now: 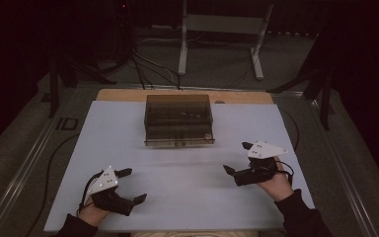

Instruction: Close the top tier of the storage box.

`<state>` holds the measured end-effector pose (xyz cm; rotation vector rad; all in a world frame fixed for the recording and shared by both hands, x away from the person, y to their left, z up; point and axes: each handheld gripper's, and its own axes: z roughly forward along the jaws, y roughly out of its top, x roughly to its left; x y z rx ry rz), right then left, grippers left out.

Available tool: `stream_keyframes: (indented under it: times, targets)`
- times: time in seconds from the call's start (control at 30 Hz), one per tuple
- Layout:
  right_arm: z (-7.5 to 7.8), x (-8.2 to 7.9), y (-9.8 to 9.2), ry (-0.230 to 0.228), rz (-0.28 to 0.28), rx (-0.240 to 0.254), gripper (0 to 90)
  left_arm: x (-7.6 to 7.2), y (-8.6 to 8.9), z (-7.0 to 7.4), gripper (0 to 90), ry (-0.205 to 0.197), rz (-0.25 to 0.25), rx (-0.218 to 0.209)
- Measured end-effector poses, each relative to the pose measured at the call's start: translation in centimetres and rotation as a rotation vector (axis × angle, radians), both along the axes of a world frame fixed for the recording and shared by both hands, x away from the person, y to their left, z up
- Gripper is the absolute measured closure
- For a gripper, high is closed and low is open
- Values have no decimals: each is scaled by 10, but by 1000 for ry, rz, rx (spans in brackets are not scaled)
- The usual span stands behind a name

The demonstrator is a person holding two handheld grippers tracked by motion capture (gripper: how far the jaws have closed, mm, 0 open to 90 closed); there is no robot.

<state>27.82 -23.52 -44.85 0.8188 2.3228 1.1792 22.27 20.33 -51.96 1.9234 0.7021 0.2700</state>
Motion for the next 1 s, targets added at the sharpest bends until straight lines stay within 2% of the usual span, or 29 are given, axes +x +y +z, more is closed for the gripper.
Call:
stream_keyframes:
  times: [0.2,0.47,1.0]
  targets:
    - [5,5,11,-17,-15,-2,33,0,0,0,0,-1,1,-4]
    - [14,9,29,-38,-2,3,33,0,0,0,0,-1,-1,-1]
    - [21,17,68,-84,-18,18,33,0,0,0,0,-3,-2,-6]
